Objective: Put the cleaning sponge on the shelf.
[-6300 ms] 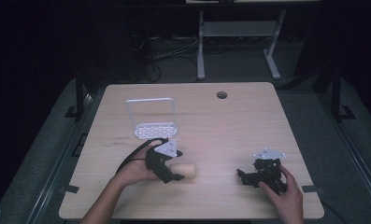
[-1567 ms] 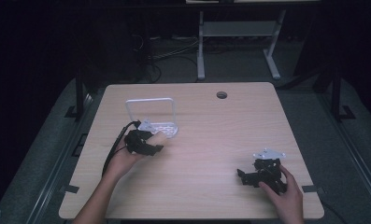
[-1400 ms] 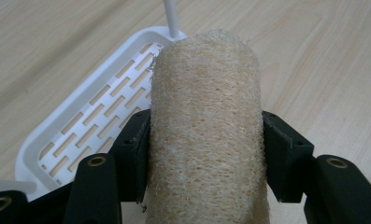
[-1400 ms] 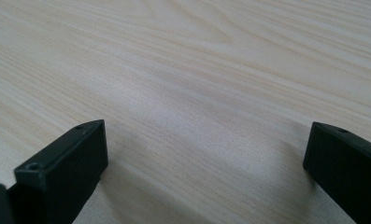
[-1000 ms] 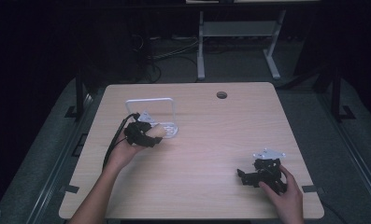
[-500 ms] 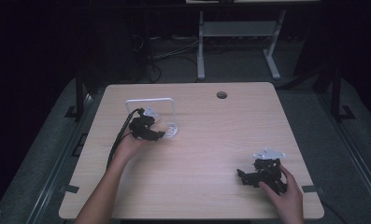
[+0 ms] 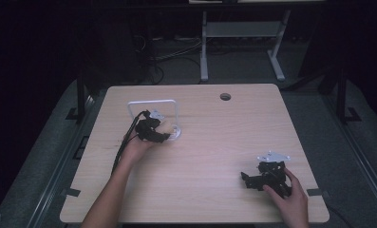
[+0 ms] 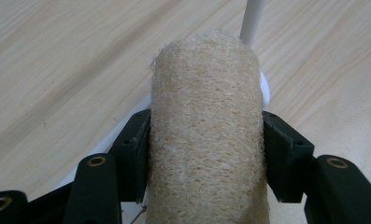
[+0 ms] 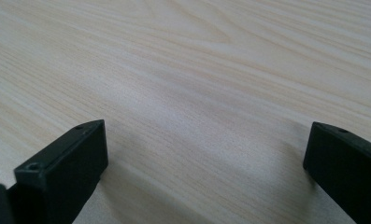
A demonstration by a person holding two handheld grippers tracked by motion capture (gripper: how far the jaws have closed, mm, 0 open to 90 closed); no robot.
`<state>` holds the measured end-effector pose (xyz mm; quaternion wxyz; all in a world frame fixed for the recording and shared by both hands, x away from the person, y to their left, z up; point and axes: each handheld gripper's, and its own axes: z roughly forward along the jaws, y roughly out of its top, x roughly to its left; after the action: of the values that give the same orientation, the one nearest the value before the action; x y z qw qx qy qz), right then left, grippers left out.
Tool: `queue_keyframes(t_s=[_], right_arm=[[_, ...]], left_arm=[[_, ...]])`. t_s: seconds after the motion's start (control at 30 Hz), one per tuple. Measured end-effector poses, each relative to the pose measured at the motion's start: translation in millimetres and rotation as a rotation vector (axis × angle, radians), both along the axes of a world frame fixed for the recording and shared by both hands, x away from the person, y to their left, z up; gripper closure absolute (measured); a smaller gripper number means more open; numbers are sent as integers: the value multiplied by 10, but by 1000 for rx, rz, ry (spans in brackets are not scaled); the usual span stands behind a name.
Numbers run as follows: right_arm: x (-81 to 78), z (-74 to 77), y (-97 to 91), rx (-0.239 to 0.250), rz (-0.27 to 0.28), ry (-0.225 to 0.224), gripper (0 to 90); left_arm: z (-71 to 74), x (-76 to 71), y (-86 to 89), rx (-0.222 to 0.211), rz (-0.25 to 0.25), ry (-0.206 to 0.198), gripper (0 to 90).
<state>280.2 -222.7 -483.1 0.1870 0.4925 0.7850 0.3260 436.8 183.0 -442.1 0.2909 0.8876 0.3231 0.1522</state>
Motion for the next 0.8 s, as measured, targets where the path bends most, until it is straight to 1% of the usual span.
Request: queue_keyframes(t_s=[0.2, 0.5, 0.57, 0.7, 0.8], right_arm=[[0, 0, 0, 0, 0, 0, 0], [0, 0, 0, 0, 0, 0, 0], [0, 0, 0, 0, 0, 0, 0], [0, 0, 0, 0, 0, 0, 0], [0, 0, 0, 0, 0, 0, 0]], left_arm=[[-36, 31, 9, 6, 5, 9, 411], [-69, 53, 13, 15, 8, 11, 401], [-70, 56, 14, 10, 7, 12, 391], [-66, 54, 12, 16, 7, 0, 364], [-49, 50, 23, 13, 13, -4, 339]])
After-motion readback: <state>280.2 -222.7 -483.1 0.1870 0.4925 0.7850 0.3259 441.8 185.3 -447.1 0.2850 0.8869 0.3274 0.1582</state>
